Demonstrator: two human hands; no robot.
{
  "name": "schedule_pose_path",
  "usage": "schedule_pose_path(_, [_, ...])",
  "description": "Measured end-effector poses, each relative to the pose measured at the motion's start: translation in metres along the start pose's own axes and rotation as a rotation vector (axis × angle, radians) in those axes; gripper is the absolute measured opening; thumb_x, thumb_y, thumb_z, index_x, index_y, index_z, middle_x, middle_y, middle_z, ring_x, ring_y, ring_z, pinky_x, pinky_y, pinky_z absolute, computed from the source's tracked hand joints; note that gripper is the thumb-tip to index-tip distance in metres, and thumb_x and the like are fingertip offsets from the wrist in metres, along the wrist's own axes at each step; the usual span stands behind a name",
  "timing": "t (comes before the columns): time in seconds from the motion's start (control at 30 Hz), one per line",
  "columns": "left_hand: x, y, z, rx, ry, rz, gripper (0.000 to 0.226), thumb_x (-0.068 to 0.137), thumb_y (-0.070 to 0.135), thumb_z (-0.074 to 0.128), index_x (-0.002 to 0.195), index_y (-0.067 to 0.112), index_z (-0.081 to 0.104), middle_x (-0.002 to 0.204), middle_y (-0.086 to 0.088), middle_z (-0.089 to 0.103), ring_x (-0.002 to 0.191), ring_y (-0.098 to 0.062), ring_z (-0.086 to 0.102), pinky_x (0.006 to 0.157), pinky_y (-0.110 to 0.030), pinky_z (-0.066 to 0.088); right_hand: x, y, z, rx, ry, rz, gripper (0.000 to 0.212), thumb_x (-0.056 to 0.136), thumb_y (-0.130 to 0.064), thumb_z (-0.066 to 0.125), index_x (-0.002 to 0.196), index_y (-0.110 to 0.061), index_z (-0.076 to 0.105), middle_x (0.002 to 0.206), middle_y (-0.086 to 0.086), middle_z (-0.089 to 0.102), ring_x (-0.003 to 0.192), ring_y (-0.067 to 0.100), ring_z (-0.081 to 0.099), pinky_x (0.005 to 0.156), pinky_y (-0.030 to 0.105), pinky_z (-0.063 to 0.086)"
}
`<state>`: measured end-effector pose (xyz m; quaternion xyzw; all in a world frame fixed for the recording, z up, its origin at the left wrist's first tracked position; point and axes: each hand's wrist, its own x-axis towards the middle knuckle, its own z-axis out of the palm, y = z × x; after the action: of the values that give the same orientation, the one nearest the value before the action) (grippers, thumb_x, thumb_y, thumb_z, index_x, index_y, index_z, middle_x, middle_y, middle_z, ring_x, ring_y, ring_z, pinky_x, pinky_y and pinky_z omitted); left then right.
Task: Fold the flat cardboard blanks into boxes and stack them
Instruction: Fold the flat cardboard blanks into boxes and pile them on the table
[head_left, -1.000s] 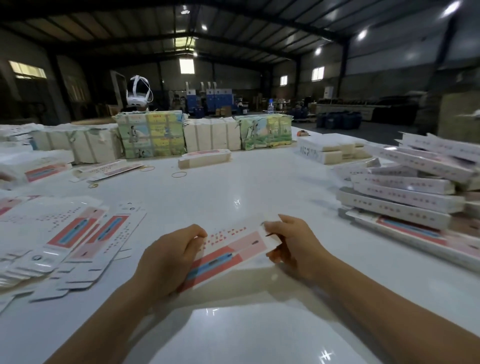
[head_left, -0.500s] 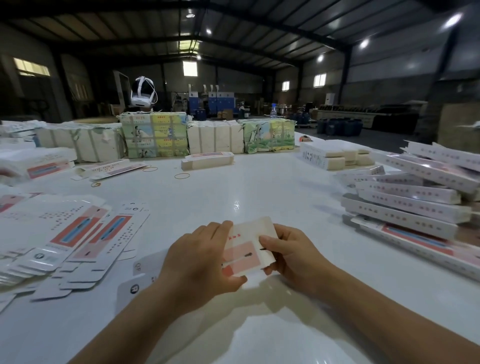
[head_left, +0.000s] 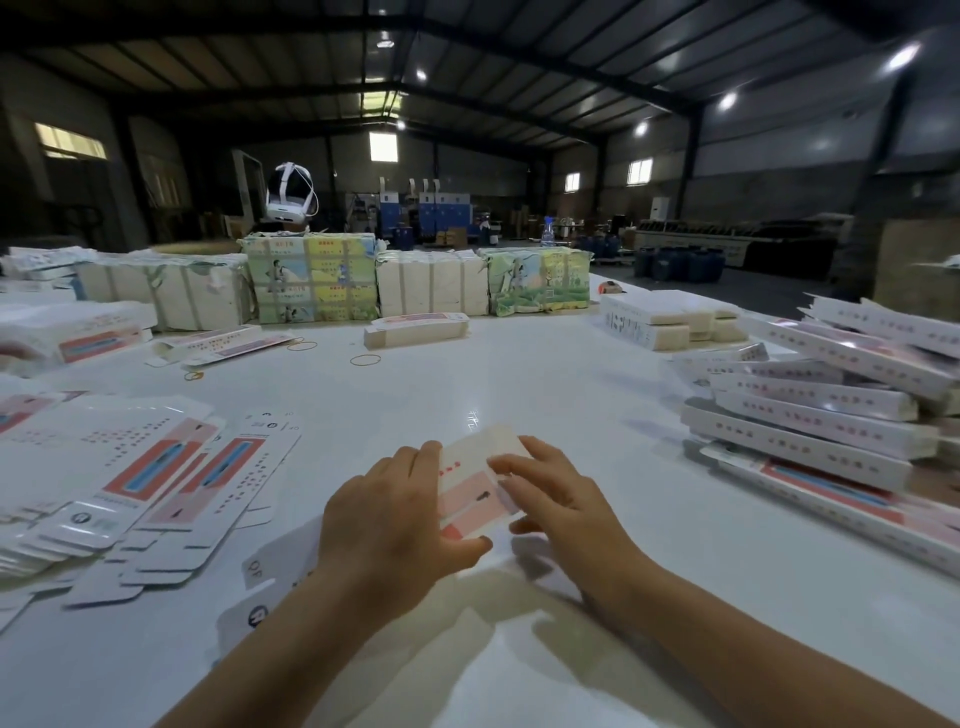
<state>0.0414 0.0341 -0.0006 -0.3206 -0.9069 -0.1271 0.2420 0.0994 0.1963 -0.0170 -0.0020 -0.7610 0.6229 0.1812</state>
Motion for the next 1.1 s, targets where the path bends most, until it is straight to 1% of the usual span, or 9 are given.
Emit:
schedule_pose_path(0.1, [0.001, 0.002, -0.003, 0.094, -0.002, -0.024, 0.089, 0.061, 0.077, 0.063, 0.127, 0.020, 0.043, 0.105, 0.005, 0.058, 0.083, -0.011, 0.054, 0.064, -0.020, 0.039, 0.003, -0.004, 0.001, 0.305, -0.055, 0.206, 0.022, 0.093, -0.012, 0.055, 0.097, -0.020, 0.076, 0.111, -0.002, 0.068, 0.096, 0.017, 0.066, 0.084, 0.035, 0.054])
schedule_pose_path(0.23, [0.006, 0.009, 0.000, 0.154, 0.114, 0.100, 0.081, 0.028, 0.056, 0.089, 0.088, 0.005, 0.068, 0.063, -0.005, 0.059, 0.048, -0.022, 0.056, 0.040, -0.027, 0.041, 0.005, -0.008, -0.003, 0.541, -0.201, 0.337, 0.018, 0.075, -0.015, 0.067, 0.089, -0.012, 0.078, 0.095, 0.007, 0.072, 0.090, 0.019, 0.066, 0.082, 0.039, 0.053])
schedule_pose_path(0.4, [0.008, 0.013, -0.001, 0.102, 0.145, 0.126, 0.054, 0.047, 0.058, 0.083, 0.071, 0.014, 0.062, 0.052, 0.003, 0.055, 0.038, -0.020, 0.052, 0.040, -0.020, 0.023, 0.001, -0.003, 0.001, 0.399, -0.277, 0.213, 0.016, 0.078, -0.022, 0.063, 0.090, -0.018, 0.073, 0.089, 0.010, 0.070, 0.080, 0.023, 0.065, 0.075, 0.039, 0.051])
schedule_pose_path(0.57, [0.009, 0.000, 0.000, -0.001, 0.033, 0.035, 0.066, 0.066, 0.078, 0.054, 0.112, 0.032, 0.049, 0.097, 0.012, 0.062, 0.081, -0.013, 0.061, 0.058, -0.024, 0.038, 0.000, 0.000, 0.001, 0.066, -0.144, 0.046, 0.021, 0.073, -0.024, 0.062, 0.088, -0.011, 0.070, 0.079, 0.003, 0.069, 0.072, 0.017, 0.060, 0.066, 0.031, 0.048])
schedule_pose_path(0.73, [0.005, -0.014, 0.003, -0.123, -0.182, 0.017, 0.086, 0.065, 0.079, 0.055, 0.133, 0.034, 0.031, 0.121, 0.016, 0.051, 0.089, -0.006, 0.051, 0.074, -0.017, 0.048, 0.002, 0.001, -0.005, 0.019, -0.082, 0.050, 0.008, 0.083, -0.018, 0.067, 0.089, -0.016, 0.071, 0.073, -0.005, 0.069, 0.071, 0.011, 0.063, 0.064, 0.023, 0.050])
schedule_pose_path(0.83, [0.003, -0.019, 0.003, -0.268, -0.221, -0.035, 0.065, 0.069, 0.071, 0.059, 0.120, 0.038, 0.039, 0.120, 0.016, 0.054, 0.083, -0.008, 0.058, 0.072, -0.015, 0.050, 0.003, 0.000, -0.005, 0.004, -0.005, 0.039, 0.025, 0.087, -0.017, 0.067, 0.107, -0.030, 0.060, 0.080, -0.004, 0.070, 0.066, 0.011, 0.063, 0.062, 0.023, 0.051])
schedule_pose_path(0.93, [0.005, -0.017, 0.002, -0.280, -0.182, -0.067, 0.051, 0.070, 0.071, 0.059, 0.104, 0.041, 0.036, 0.113, 0.015, 0.057, 0.077, -0.008, 0.060, 0.069, -0.019, 0.053, 0.002, 0.000, -0.003, -0.002, 0.208, 0.020, 0.043, 0.085, -0.025, 0.070, 0.115, -0.041, 0.044, 0.088, 0.000, 0.065, 0.063, 0.011, 0.064, 0.058, 0.019, 0.051])
schedule_pose_path(1.0, [0.005, -0.017, 0.002, -0.289, -0.182, -0.097, 0.052, 0.070, 0.073, 0.057, 0.104, 0.040, 0.036, 0.117, 0.015, 0.057, 0.078, -0.010, 0.060, 0.065, -0.017, 0.051, 0.001, 0.000, -0.005, 0.009, 0.337, -0.028, 0.033, 0.085, -0.024, 0.070, 0.106, -0.039, 0.048, 0.087, -0.001, 0.062, 0.065, 0.012, 0.063, 0.057, 0.017, 0.050])
schedule_pose_path(1.1, [0.005, -0.016, 0.002, -0.300, -0.208, -0.125, 0.063, 0.063, 0.079, 0.046, 0.110, 0.039, 0.039, 0.122, 0.015, 0.056, 0.077, -0.011, 0.059, 0.060, -0.012, 0.046, 0.001, 0.003, -0.005, -0.029, 0.346, -0.082, 0.019, 0.088, -0.020, 0.066, 0.101, -0.033, 0.062, 0.091, -0.001, 0.061, 0.075, 0.013, 0.060, 0.065, 0.022, 0.051])
